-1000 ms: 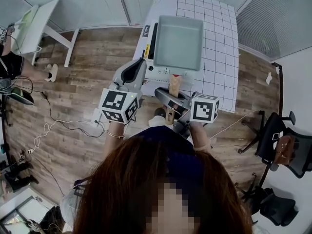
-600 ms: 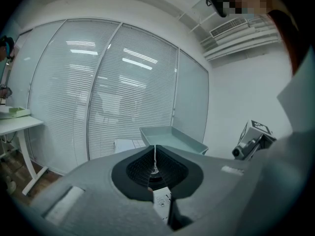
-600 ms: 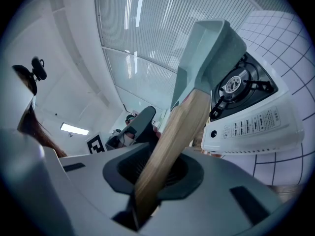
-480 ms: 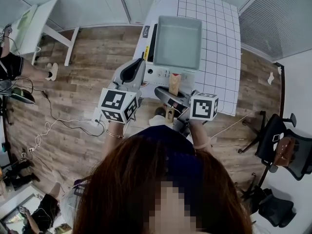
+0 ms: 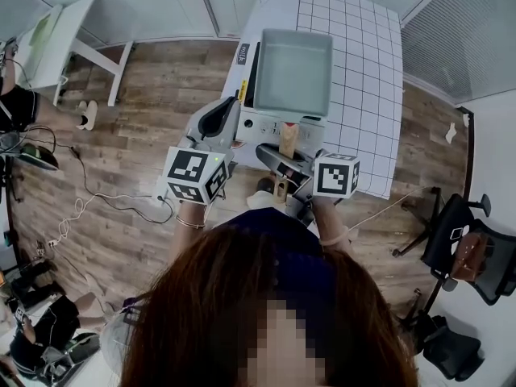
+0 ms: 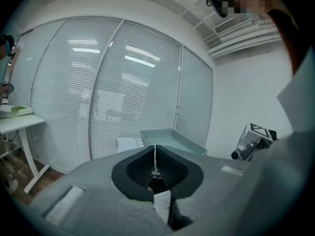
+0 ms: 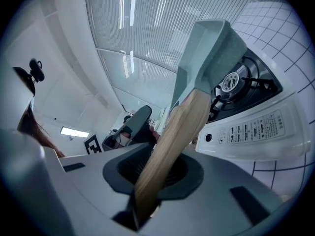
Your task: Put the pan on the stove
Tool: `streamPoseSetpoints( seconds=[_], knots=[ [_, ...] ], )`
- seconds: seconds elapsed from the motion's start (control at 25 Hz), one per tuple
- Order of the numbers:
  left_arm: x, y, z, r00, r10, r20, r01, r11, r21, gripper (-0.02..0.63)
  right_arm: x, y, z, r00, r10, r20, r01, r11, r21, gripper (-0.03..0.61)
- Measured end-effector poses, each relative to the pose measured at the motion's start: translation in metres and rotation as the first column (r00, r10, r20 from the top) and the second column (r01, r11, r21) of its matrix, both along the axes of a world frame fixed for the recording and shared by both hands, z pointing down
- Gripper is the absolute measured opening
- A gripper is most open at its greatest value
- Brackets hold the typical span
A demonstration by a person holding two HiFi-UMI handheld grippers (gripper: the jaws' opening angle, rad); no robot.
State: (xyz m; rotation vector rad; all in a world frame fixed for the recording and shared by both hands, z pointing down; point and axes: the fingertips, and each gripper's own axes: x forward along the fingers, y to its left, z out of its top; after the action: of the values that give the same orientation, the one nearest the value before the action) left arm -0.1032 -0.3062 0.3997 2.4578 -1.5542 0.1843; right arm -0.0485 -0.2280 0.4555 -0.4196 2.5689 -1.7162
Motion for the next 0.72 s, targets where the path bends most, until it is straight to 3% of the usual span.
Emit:
streamPoseSetpoints(
  seconds=[0.72],
  knots=[
    [0.006, -0.019, 0.014, 1.000, -0.005, 0.014, 0.006, 0.999, -0.039, 0.020, 0.005, -0.021, 0.019, 1.000, -0.008, -0.005, 0.008, 0.999, -0.039, 0.078]
  ],
)
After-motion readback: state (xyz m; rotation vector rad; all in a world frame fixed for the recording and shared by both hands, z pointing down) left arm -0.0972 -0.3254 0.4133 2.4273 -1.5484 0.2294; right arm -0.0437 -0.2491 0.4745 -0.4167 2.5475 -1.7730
